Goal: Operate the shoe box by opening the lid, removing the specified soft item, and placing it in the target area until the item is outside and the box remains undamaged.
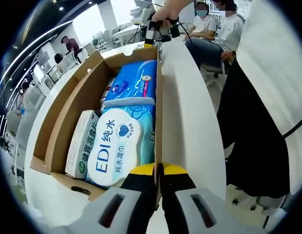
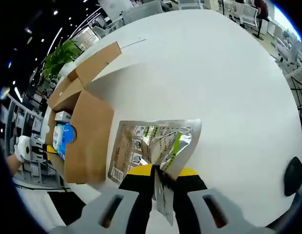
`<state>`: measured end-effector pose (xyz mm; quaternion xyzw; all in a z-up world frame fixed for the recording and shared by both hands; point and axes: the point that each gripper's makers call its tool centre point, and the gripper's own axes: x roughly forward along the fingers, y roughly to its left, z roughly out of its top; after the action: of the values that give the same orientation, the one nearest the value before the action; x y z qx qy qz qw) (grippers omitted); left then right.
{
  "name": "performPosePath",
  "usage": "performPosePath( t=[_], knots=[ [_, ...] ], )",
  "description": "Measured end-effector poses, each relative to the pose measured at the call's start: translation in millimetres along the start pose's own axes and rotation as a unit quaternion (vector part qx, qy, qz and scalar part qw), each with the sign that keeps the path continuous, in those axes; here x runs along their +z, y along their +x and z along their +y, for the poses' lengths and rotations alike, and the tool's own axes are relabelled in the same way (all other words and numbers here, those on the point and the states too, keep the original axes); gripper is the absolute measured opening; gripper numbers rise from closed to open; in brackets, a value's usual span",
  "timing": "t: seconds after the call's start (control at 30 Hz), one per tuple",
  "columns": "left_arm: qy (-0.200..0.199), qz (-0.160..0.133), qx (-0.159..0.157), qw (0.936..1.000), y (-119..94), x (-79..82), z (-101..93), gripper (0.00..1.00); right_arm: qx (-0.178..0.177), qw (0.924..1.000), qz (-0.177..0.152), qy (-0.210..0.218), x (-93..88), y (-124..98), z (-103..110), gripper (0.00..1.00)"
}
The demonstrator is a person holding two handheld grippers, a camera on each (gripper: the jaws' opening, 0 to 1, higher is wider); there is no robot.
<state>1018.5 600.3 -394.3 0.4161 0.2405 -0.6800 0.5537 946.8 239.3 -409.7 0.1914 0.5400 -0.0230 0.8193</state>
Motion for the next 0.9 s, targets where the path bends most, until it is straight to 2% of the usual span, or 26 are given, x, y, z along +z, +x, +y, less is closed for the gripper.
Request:
performPosePath(
  t=[0.1,0.23,0.33,0.43,0.47,0.5,0.57,0.63,0.67,0.7,0.77,0.8,0.83,0.9],
  knots=[
    [0.001,0.004,0.002,1.0,-0.1,-0.2,-0.4,0.02,-0.006,1.0,0.001,0.007,-0.7,2.2,-4.0,0.14],
    [0.0,0.006,-0.001,1.0,-0.5,-0.3,-1.0,0.02,-0.044,0.999,0.001,-0.01,3.0,2.3,-18.6,0.18],
    [0.0,0.006,-0.003,1.0,-0.8,-0.2,-1.2,0.02,-0.045,0.9989,0.004,-0.007,3.9,5.6,-24.2,0.2],
    [0.001,0.006,-0.003,1.0,-1.2,0.3,-1.7,0.02,-0.058,0.9982,-0.009,-0.001,7.0,4.3,-27.2,0.24],
    [0.002,0.006,-0.003,1.0,-1.3,0.4,-1.7,0.02,-0.084,0.9964,-0.011,0.001,7.9,2.0,-36.1,0.26],
    [0.003,0.006,-0.003,1.0,-1.4,0.5,-1.8,0.02,-0.092,0.9955,-0.02,-0.001,11.4,2.1,-39.3,0.25],
    [0.004,0.005,-0.004,1.0,-1.6,0.8,-2.0,0.02,-0.088,0.9959,-0.022,-0.005,8.4,-3.1,-34.1,0.25],
    [0.005,0.005,-0.004,1.0,-1.8,0.9,-1.9,0.02,-0.086,0.9958,-0.032,-0.009,9.4,-5.8,-32.6,0.28],
    [0.005,0.005,-0.004,1.0,-1.9,0.6,-1.7,0.02,-0.098,0.9943,-0.039,-0.015,11.7,-8.2,-35.7,0.27],
    [0.005,0.004,-0.004,1.0,-1.9,0.6,-1.6,0.02,-0.115,0.9913,-0.058,-0.029,17.4,-12.9,-38.0,0.27],
    [0.005,0.004,-0.004,1.0,-2.1,0.3,-1.3,0.02,-0.112,0.987,-0.091,-0.071,25.4,-16.2,-27.6,0.28],
    [0.006,0.003,-0.003,1.0,-2.1,0.3,-1.2,0.02,-0.113,0.9846,-0.101,-0.087,27.6,-16.5,-23.5,0.3],
    [0.006,0.003,-0.003,1.0,-2.2,0.3,-1.1,0.02,-0.101,0.9816,-0.125,-0.103,36.0,-10.5,-17.3,0.35],
    [0.004,0.004,-0.003,1.0,-2.1,0.0,-1.1,0.02,-0.099,0.981,-0.129,-0.106,34.5,-6.9,-13.5,0.42]
  ],
)
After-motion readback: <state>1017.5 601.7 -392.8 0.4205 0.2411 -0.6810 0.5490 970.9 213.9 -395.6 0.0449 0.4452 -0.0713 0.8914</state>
